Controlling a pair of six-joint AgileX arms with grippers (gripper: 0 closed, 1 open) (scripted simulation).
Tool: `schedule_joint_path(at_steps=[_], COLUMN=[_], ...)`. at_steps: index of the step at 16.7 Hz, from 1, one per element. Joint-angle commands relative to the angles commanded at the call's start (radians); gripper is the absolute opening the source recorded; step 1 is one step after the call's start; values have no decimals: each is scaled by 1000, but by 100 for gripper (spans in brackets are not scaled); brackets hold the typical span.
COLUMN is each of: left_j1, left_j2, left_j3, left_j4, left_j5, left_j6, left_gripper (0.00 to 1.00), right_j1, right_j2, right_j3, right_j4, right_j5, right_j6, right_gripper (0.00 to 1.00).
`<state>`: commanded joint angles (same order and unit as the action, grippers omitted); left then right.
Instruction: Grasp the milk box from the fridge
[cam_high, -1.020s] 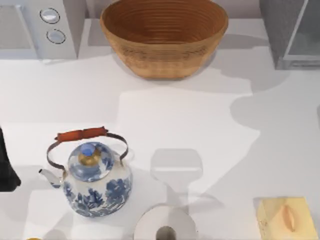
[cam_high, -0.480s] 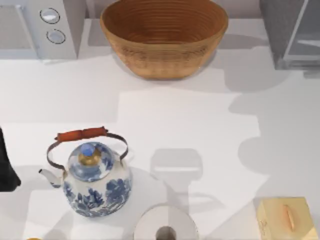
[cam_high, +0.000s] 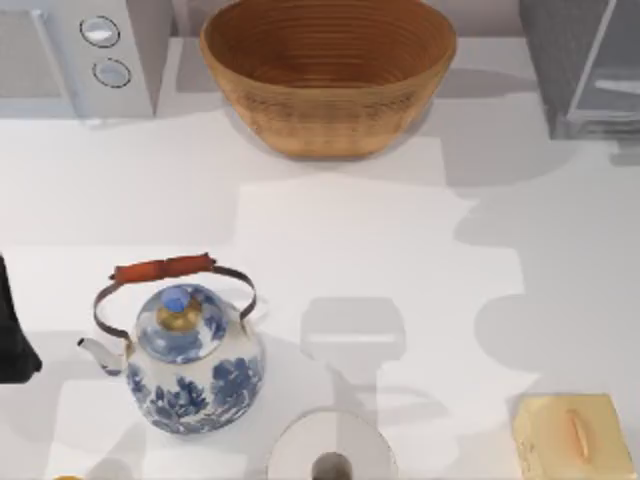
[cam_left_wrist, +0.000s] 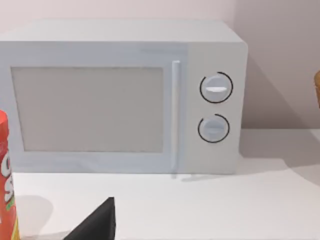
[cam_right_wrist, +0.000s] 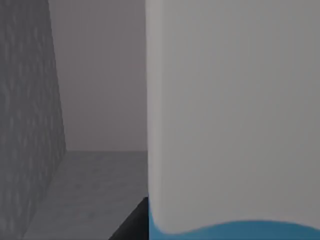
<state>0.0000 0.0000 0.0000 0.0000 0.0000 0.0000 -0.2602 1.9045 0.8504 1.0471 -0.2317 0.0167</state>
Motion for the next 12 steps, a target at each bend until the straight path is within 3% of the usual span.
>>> schedule_joint_path(at_steps=[5, 12], left_j1=[0, 0], left_j2=[0, 0], left_j3=[0, 0], left_j4=[0, 0], left_j5=[0, 0], left_j6=[0, 0], left_gripper=[100, 100], right_j1=[19, 85], right_j2=[-143, -628], right_j3=[-58, -277], right_j4=[-73, -342], right_j5=[17, 77], right_j6=[-2, -7], right_gripper=[0, 0])
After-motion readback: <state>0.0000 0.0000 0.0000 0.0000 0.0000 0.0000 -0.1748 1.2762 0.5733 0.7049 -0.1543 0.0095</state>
